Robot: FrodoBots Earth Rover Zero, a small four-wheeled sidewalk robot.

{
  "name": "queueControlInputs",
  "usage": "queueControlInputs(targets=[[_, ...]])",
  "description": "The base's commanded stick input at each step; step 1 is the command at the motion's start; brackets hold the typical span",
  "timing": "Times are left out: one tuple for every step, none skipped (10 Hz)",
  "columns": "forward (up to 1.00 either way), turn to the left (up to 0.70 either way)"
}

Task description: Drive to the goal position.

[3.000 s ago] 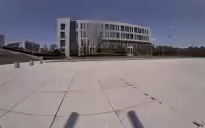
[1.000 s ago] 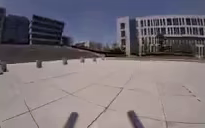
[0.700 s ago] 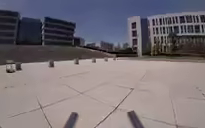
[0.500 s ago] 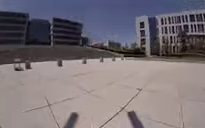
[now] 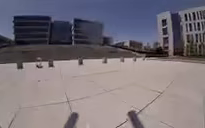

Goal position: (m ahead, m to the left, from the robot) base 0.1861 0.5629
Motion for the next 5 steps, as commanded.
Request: queueControlInputs(targets=[[0.00, 0.00], [0.00, 0.00], [0.00, 0.00], [0.00, 0.00], [0.00, 0.00]])
